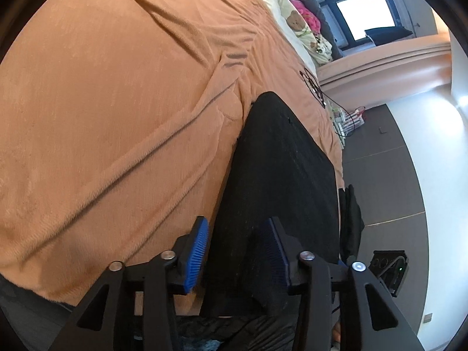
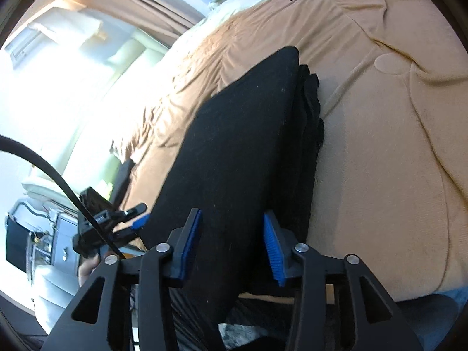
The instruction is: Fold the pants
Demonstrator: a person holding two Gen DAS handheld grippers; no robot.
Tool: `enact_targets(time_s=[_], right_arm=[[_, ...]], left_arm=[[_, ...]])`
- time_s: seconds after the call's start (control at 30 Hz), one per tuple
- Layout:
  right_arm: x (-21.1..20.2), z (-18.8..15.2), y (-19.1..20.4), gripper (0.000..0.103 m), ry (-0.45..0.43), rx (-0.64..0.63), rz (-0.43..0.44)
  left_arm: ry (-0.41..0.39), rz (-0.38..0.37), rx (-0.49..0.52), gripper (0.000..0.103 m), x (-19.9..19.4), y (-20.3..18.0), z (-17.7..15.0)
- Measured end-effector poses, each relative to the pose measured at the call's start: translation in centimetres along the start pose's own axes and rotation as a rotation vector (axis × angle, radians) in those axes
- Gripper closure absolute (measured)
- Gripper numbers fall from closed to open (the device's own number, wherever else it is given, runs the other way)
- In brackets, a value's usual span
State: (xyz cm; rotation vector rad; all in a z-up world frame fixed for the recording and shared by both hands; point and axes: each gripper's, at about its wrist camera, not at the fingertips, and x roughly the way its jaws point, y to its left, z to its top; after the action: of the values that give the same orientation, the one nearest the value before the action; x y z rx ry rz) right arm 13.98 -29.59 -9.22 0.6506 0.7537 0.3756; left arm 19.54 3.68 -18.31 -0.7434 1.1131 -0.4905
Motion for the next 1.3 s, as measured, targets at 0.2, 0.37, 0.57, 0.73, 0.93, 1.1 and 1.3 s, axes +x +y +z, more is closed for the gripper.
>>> enact_targets(time_s=[0.2,0.37,0.57,0.73,0.93,1.1,1.3], right_arm=[[0.3,0.5,-0.8,0.041,-0.033,0.045,0.015],[1.4,0.4,-1.8,0.041,-0.024,0.081,0.044],[3.2,0.7,-4.2,0.041,-0.02,0.15,0.056],[4.1,1.7,-6.2,0.041,-0.016,0.2,0.098],[5.7,3.0,-7.4,0.041,0.0,0.215,0.13],[6.5,4.3,-7.9,0.041,0.002,0.197,0.143],[6.0,4.7,-5.1,0.066,-0.038,0.044,0.037]], left_arm=[[0.008,0.017,0.017,0.048,0.8,-0.6,1.6],[0.036,0.022,0.056,0.048,2.1,-1.6,3.3],[0.072,0.028,0.075,0.048,4.4,-2.4,4.9],[0.111,0.031,0.097,0.048,6.4,-3.0,6.1],[0.157,0.032,0.103,0.048,8.7,-3.1,7.5],[0.182,0.048,0.137,0.048,10.4,-3.9,8.5],[0.178,0.058,0.181,0.049,11.1,-5.2,9.2]])
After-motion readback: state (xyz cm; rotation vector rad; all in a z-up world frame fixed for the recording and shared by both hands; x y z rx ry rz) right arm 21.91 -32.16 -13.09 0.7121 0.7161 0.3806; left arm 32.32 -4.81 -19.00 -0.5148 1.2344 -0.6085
